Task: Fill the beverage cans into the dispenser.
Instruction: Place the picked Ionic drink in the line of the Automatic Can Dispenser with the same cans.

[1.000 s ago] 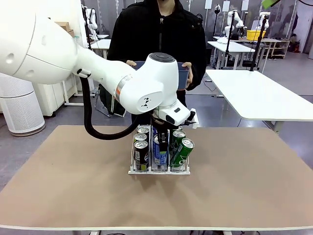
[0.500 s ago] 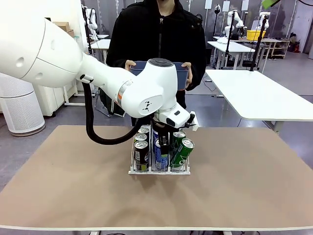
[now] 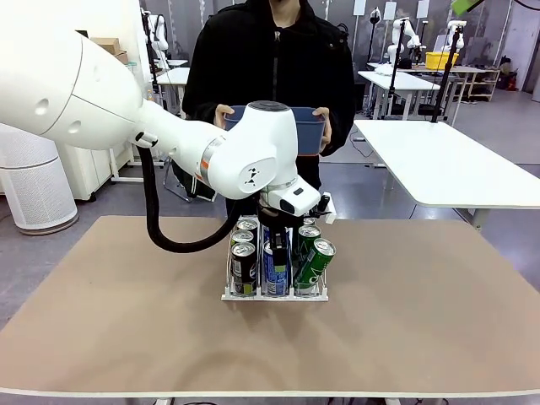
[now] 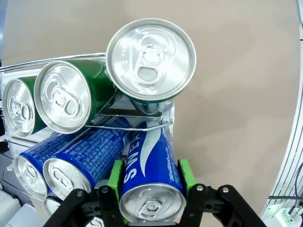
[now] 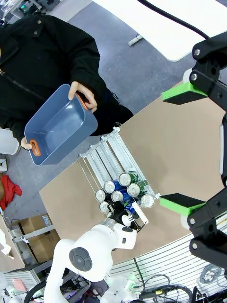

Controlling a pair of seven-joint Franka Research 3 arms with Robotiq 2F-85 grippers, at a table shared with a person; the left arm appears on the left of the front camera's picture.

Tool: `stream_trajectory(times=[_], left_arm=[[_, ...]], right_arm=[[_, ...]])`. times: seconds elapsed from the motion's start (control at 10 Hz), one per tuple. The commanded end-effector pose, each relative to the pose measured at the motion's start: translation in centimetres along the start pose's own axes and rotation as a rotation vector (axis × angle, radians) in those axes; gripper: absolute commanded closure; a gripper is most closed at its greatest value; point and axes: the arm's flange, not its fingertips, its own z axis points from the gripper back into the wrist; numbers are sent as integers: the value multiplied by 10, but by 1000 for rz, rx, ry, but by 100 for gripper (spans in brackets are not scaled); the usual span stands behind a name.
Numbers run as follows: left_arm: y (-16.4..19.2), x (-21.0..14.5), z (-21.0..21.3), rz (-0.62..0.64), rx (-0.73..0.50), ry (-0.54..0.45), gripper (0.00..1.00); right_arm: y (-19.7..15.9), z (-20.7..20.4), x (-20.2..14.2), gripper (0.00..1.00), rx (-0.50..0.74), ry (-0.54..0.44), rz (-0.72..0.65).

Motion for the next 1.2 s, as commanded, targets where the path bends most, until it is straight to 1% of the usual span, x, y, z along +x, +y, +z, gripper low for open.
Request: stream_trajectory(times=[0.0,0.1,0.2,0.4,0.5,0.7,0.9,1.1], left_arm=[[-5,4,0,16,17,9,42],[-5,4,0,16,17,9,42],[0,0,0,4,2,2,22],[-3,-2,19,50,33,4,22],[-4,-4,28,81,46,-2,18],[-7,-5,46,125,73,-26,0],[-14,-5,61,162,93,-38,0],[-16,-6,69,209,68,-45,0]], right_arm=[[3,-1,-1,0,1,6,-5],[3,-1,-1,0,1,6,-5],[3,-1,-1,0,1,6,-5],[3,-1,-1,0,1,6,-5],[3,-1,-1,0,1,6,-5],[3,-1,-1,0,1,6,-5],[3,-1,-1,0,1,6,-5],[3,-1,-1,0,1,6,-5]])
